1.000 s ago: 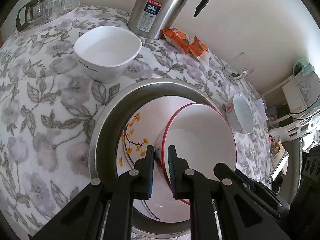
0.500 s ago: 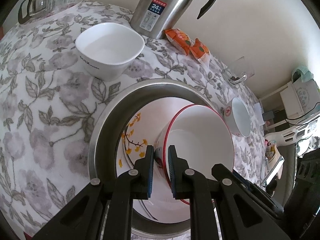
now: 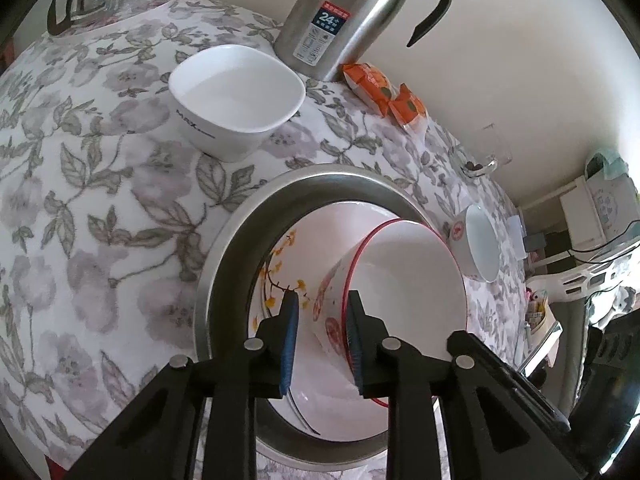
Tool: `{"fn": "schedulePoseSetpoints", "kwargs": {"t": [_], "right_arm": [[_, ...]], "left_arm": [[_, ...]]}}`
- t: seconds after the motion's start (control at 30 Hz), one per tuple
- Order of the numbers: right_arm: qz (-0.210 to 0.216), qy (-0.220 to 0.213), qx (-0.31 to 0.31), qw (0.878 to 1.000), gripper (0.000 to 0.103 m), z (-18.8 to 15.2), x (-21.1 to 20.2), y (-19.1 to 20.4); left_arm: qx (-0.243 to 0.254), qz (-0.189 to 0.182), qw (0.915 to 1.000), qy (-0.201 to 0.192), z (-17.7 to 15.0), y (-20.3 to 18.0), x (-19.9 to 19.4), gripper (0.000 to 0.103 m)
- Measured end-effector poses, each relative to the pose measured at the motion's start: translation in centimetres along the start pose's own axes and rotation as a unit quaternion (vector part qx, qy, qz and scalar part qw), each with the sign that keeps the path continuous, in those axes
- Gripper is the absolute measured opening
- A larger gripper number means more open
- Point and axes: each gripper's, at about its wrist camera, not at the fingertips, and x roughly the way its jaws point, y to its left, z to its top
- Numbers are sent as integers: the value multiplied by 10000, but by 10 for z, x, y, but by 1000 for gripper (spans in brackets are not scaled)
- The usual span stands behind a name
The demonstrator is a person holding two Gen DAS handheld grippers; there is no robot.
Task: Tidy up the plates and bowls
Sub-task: 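Lower the red-rimmed bowl with the right tool onto the plate in the tray, then open the right tool and withdraw it from the bowl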
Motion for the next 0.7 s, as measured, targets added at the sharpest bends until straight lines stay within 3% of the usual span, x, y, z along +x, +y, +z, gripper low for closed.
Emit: {"fn": "schedulePoseSetpoints", "kwargs": {"t": [0.1,0.13,0.17,0.2,0.27,0.47,0.63,0.7], "right_arm": [[13,-136,-24,9999,28,2,-11,2],[0,-168,-15,9999,37,3,-13,2],[-17,-205,-12,9998,47,3,-15,3],[-29,-244,-25,9997,50,3,-17,4],[-55,-268,-45,9996,53,4,-19,4],[-243,-252,42,9994,71,4,-16,2],[-281,-232,37,9993,79,4,-13,0],[-258,-246,35,9994,83,4,-13,0]], "left_arm": [[17,12,9999,-105,2,0,-9,26],[31,25,9999,-167,2,-1,-13,28],[29,50,9997,-228,3,0,-16,39],[18,104,9995,-304,3,0,-20,49],[7,274,9986,-449,5,3,-26,55],[-116,1108,9922,-560,7,16,-29,65],[-236,1562,9860,-540,9,31,-26,69],[-254,1670,9837,-623,9,33,-29,86]]}}
